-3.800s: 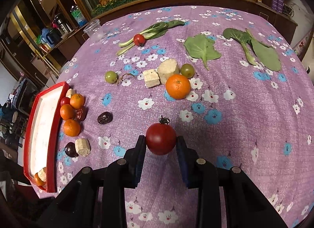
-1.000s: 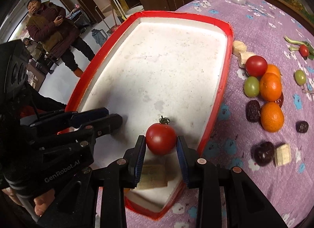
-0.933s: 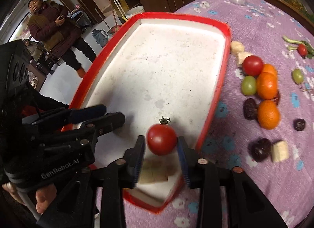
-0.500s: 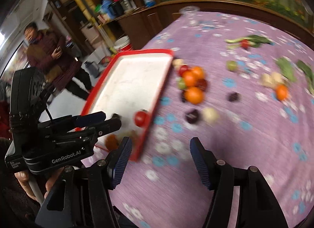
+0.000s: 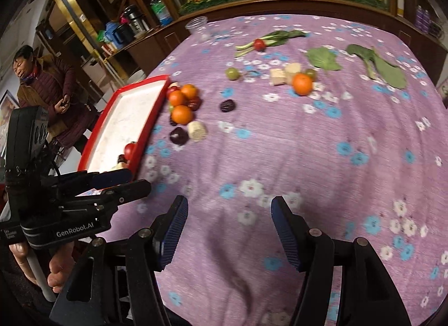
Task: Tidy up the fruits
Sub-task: 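Grasp another dark date with the left tool while the right tool withdraws from the tray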
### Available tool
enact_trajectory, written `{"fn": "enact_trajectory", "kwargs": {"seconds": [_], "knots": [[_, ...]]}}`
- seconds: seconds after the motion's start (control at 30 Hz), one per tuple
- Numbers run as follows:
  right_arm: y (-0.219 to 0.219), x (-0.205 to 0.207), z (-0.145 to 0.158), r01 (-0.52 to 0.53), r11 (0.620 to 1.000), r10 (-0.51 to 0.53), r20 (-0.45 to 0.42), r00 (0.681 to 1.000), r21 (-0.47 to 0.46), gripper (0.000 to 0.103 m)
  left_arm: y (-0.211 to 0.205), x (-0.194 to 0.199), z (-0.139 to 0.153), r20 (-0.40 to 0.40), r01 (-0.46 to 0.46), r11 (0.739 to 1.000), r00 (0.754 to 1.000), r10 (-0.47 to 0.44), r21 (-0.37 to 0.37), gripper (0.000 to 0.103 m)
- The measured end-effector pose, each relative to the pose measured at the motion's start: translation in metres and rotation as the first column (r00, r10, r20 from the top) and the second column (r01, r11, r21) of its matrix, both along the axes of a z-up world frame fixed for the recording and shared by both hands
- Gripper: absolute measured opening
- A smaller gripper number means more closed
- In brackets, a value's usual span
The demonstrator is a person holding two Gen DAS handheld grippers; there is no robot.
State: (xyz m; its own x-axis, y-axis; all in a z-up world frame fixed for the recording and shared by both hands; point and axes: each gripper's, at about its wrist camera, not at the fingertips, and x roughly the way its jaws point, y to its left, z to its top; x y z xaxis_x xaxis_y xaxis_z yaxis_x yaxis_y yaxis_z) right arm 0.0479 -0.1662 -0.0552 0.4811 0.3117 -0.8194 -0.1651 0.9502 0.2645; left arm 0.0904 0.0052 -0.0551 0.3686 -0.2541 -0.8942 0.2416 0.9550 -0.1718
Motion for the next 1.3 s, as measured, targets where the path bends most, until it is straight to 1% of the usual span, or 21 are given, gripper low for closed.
{"fn": "enact_trajectory", "kwargs": {"seconds": [0.23, 0.47, 0.7, 0.83, 1.0, 1.17, 1.2, 1.27, 1.3], "knots": [[-0.022, 0.003, -0.005, 0.035, 0.999, -0.035, -0.008, 0.999, 0.022, 0.064, -0.002, 0.01, -0.003, -0.008, -0.017, 1.0, 1.0, 0.017, 0.022, 0.044], [-0.029, 0.016, -0.01, 0.056, 0.998, -0.055, -0.019, 0.998, 0.031, 0.064, 0.005, 0.03, -0.011, -0.017, -0.039, 0.999, 0.999, 0.039, 0.03, 0.044], [-0.026, 0.036, -0.023, 0.055, 0.998, -0.053, -0.05, 0.997, 0.031, 0.064, 0.01, 0.053, -0.02, -0.026, -0.051, 0.998, 0.998, 0.051, 0.035, 0.044], [-0.024, 0.047, -0.031, 0.056, 0.998, -0.054, -0.066, 0.996, 0.032, 0.064, 0.01, 0.068, -0.03, -0.034, -0.053, 0.997, 0.998, 0.055, 0.054, 0.044], [-0.023, 0.057, -0.037, 0.061, 0.998, -0.059, -0.076, 0.995, 0.032, 0.063, 0.013, 0.085, -0.042, -0.056, -0.061, 0.997, 0.996, 0.064, 0.051, 0.044], [-0.019, 0.064, -0.044, 0.06, 0.998, -0.057, -0.09, 0.994, 0.026, 0.063, 0.013, 0.094, -0.048, -0.064, -0.06, 0.997, 0.996, 0.064, 0.053, 0.044], [-0.019, 0.066, -0.044, 0.061, 0.998, -0.059, -0.091, 0.994, 0.025, 0.063, 0.013, 0.095, -0.049, -0.066, -0.059, 0.997, 0.996, 0.062, 0.052, 0.043], [-0.018, 0.067, -0.045, 0.066, 0.998, -0.063, -0.093, 0.994, 0.024, 0.063, 0.012, 0.097, -0.05, -0.065, -0.053, 0.997, 0.996, 0.057, 0.054, 0.038], [-0.018, 0.068, -0.045, 0.068, 0.997, -0.065, -0.093, 0.993, 0.023, 0.063, 0.012, 0.097, -0.05, -0.065, -0.052, 0.997, 0.996, 0.055, 0.055, 0.037]]}}
